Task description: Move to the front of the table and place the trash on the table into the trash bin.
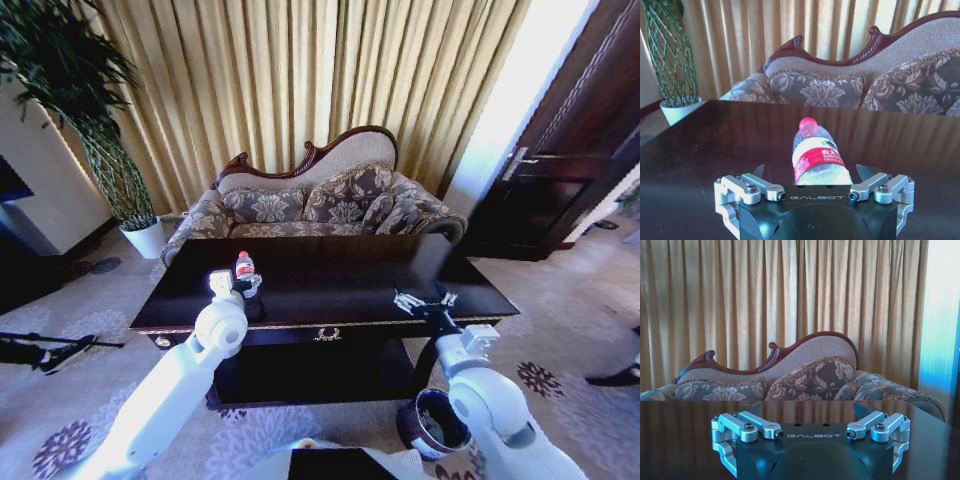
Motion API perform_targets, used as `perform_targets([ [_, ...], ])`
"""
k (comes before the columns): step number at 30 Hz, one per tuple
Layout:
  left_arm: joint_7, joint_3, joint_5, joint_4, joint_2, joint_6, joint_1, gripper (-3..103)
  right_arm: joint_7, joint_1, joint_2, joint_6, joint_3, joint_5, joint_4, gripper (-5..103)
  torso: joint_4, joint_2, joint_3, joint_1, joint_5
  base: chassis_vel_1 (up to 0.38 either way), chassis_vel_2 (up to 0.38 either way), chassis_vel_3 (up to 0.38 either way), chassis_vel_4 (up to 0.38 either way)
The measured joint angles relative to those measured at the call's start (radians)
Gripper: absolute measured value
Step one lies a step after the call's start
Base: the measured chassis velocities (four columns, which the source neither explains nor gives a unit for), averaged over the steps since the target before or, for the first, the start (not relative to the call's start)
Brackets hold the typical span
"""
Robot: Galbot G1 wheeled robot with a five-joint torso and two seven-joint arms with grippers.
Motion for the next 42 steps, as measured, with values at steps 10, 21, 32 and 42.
perform_targets([
  [10,-0.003,-0.002,-0.031,0.013,-0.026,0.014,0.011,100,0.0,-0.008,0.006,0.0,0.006,0.0,0.017,100,0.0,0.0,0.0,0.0,0.0,0.0,0.0,0.0,0.0],
  [21,0.003,-0.028,-0.05,0.03,-0.028,0.016,0.02,75,0.001,-0.011,0.008,0.0,0.005,0.006,0.023,100,0.0,0.0,0.0,0.0,0.0,0.0,0.0,0.0,0.0],
  [32,0.213,-0.034,0.286,0.061,0.004,-0.027,0.025,42,0.001,-0.011,0.008,0.0,0.005,0.01,0.023,100,0.0,0.0,0.0,0.0,-0.0001,0.0,0.0,0.0,0.0],
  [42,0.552,-0.054,0.766,0.135,0.115,-0.327,0.062,34,0.002,0.029,-0.048,0.0,-0.014,0.144,0.039,100,0.0001,0.0,0.0,0.0,-0.0004,0.0,0.0,0.0,0.0],
])
